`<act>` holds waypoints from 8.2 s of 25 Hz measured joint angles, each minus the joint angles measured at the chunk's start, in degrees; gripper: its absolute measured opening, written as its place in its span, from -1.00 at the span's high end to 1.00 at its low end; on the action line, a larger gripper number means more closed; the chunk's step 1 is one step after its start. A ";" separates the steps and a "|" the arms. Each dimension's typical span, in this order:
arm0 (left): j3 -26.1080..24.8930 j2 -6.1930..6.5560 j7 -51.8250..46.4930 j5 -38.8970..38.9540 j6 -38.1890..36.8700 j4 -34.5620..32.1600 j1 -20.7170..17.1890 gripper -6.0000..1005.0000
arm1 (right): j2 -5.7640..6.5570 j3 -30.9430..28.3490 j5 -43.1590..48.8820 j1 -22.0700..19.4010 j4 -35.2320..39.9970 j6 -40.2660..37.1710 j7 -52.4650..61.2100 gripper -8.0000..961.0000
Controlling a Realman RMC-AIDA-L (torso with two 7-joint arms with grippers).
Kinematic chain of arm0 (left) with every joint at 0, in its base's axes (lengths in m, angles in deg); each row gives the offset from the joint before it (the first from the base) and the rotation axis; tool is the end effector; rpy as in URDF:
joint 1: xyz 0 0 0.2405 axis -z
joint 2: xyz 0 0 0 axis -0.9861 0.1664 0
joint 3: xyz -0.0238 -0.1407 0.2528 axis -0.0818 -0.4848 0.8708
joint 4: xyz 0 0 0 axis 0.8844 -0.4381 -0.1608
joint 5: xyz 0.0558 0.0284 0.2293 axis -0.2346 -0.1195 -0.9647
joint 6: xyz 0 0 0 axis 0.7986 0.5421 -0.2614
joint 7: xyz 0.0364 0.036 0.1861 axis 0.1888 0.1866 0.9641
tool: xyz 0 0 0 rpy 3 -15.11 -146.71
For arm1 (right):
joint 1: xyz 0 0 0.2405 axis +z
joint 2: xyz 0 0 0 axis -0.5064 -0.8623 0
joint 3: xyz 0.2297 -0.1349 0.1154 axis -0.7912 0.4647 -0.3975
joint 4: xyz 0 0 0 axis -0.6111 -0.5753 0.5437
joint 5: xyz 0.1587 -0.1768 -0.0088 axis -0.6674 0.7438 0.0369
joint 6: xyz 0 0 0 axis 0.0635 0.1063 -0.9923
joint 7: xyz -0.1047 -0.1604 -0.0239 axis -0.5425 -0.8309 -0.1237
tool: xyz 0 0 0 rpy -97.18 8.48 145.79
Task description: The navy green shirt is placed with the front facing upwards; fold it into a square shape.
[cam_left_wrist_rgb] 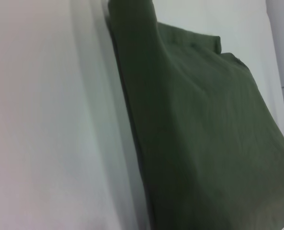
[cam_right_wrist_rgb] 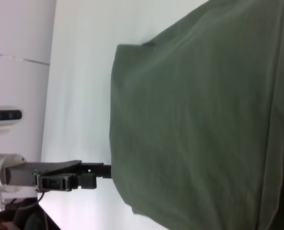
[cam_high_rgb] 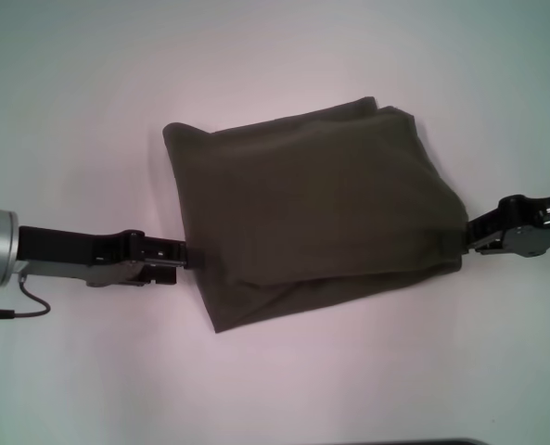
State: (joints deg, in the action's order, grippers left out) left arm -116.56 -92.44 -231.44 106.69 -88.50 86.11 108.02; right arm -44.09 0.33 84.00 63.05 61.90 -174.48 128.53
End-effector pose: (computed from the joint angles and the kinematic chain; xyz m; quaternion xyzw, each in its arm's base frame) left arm -0.3153 0.3361 -0.0864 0.7407 0.6651 0.0944 0.0104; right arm 0.3390 0.3416 -0.0301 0.7316 -0.6731 -0.0975 0.0475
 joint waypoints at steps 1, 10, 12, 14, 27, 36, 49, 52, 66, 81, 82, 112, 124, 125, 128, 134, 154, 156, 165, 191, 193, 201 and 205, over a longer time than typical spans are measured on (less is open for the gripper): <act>-0.03 0.02 0.00 0.01 0.00 0.13 0.00 -0.28 | 0.07 -0.12 0.00 -0.04 0.00 0.00 0.09 0.96; -0.06 0.01 0.00 0.02 0.01 0.31 0.00 -0.28 | 0.19 -0.34 0.18 -0.38 0.00 0.00 0.12 0.95; -0.06 0.00 0.06 0.01 0.00 0.32 0.00 -0.28 | 0.35 -0.71 0.12 -0.71 0.00 0.00 0.13 0.91; -0.06 0.00 0.11 0.00 0.01 0.32 -0.04 -0.28 | 0.58 -1.36 0.02 -1.08 0.00 0.00 0.14 0.83; -5.84 -0.32 -0.51 2.71 -9.71 8.93 -0.14 -0.28 | 2.10 -7.55 -4.31 -0.70 2.38 -2.44 -1.15 0.13; -0.13 -2.33 -0.29 8.69 -11.94 4.06 3.17 -0.26 | -2.76 -6.25 -6.39 2.48 1.67 1.71 -1.29 0.14; 6.42 -2.17 1.49 10.38 -6.67 -0.96 5.98 -0.05 | -7.00 4.15 -6.33 3.57 1.46 4.55 -2.20 0.35; 9.48 -2.26 0.01 10.31 -3.63 -1.01 6.02 0.35 | -7.18 4.24 -6.54 3.61 1.46 5.36 -1.98 0.55; 17.22 -2.24 -2.72 10.45 5.92 -3.21 7.01 1.00 | -7.53 8.16 -4.43 3.19 -0.20 9.22 1.68 0.98; 18.15 -1.99 -3.69 7.32 8.91 -4.61 7.62 0.99 | -6.47 8.30 0.57 2.96 -0.68 12.19 4.11 0.98; 18.14 -2.00 -3.69 7.20 8.92 -4.61 7.64 0.99 | -6.47 8.31 0.79 2.97 -0.68 12.26 4.23 0.98; 25.67 -2.00 -7.25 4.71 10.21 -2.22 7.93 0.99 | -5.15 6.39 -3.07 2.09 0.88 6.33 2.31 0.97; 15.22 -1.88 -3.65 4.92 2.77 1.17 7.47 0.99 | -4.76 6.41 -3.26 2.08 1.40 6.11 2.37 0.97; 15.17 -1.87 -3.94 4.81 3.28 1.25 7.41 0.99 | -4.68 6.37 -3.27 2.09 1.41 6.46 2.37 0.97; 15.50 -1.92 -4.51 4.48 5.89 0.46 7.41 0.99 | -4.78 6.28 -3.26 2.07 1.23 7.69 2.34 0.97; 17.49 -1.91 -6.27 2.28 10.71 -2.92 8.46 0.99 | -4.78 6.72 -2.74 1.77 0.80 9.42 2.42 0.97; 10.77 -1.44 -3.12 1.92 0.96 2.09 7.88 0.99 | -3.69 5.28 -3.49 0.53 4.44 2.71 2.24 0.97; 10.21 -1.12 -2.97 1.95 0.80 2.11 7.86 0.99 | -3.54 5.84 -2.39 0.63 4.23 2.04 2.18 0.97; 10.05 -0.51 -2.93 1.90 1.30 1.87 7.21 0.99 | -1.93 5.58 4.27 -0.72 4.12 4.08 6.18 0.97; 8.47 -0.14 -2.21 1.99 0.02 2.60 6.34 0.99 | -3.94 5.05 5.50 1.79 1.74 5.25 3.07 0.97; 8.48 -0.11 -2.22 2.00 0.11 2.60 6.31 0.99 | -3.93 5.01 6.52 1.81 1.80 6.05 4.06 0.97; 8.47 -0.15 -2.23 1.77 0.42 2.17 6.23 0.99 | -3.46 4.58 6.83 1.70 2.15 6.44 4.86 0.97; 8.46 -0.05 -2.31 1.82 0.20 2.55 6.25 0.99 | -3.10 2.64 4.46 1.73 5.60 0.47 3.17 0.97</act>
State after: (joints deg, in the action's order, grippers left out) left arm -108.09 -92.49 -233.75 108.50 -88.30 88.66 114.26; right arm -47.20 2.97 88.47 64.78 67.50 -174.01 131.71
